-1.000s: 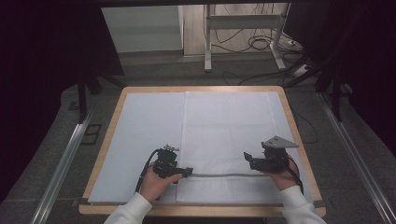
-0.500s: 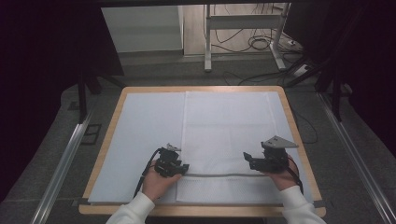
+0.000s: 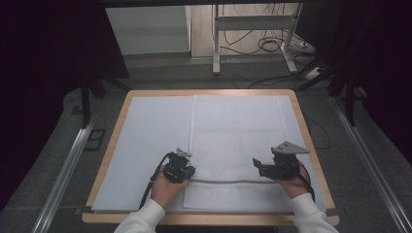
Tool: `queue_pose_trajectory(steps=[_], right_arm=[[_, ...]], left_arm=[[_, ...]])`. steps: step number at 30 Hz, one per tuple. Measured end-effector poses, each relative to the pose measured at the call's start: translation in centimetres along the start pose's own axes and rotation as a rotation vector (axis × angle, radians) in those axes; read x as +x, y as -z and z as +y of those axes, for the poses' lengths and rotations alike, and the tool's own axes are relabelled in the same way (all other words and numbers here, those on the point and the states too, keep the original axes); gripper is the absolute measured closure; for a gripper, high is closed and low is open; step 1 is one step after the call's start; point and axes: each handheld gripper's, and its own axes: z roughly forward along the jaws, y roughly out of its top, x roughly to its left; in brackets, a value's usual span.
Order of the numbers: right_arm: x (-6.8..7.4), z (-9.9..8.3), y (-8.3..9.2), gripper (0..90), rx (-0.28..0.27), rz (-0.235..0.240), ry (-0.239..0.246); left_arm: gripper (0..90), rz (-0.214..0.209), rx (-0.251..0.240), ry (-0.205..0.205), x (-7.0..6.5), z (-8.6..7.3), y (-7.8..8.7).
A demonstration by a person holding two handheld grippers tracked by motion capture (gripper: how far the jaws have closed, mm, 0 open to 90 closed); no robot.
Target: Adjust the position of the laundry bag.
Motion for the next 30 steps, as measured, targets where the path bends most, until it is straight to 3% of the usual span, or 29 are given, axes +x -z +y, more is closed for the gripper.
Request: queue_pose_trajectory(steps=[9, 20, 25, 30], right_arm=[[-0.9, 0.1, 0.4, 17.7, 0.005, -0.019, -0.020], [-6.5, -0.3, 2.2, 17.6, 0.158, -0.105, -0.175], [-8.9, -1.2, 2.8, 20.2, 0.200, -0.106, -0.256], [-10.0, -1.9, 2.6, 24.5, 0.239, -0.105, -0.284]], left_arm=[[88.7, -0.038, -0.016, 0.023, 0.4, -0.1, 0.1], [88.8, -0.076, -0.048, 0.065, 0.8, 0.0, 0.8], [88.8, -0.079, -0.051, 0.068, 0.9, 0.0, 0.9], [88.9, -0.085, -0.053, 0.071, 0.9, 0.0, 0.9]])
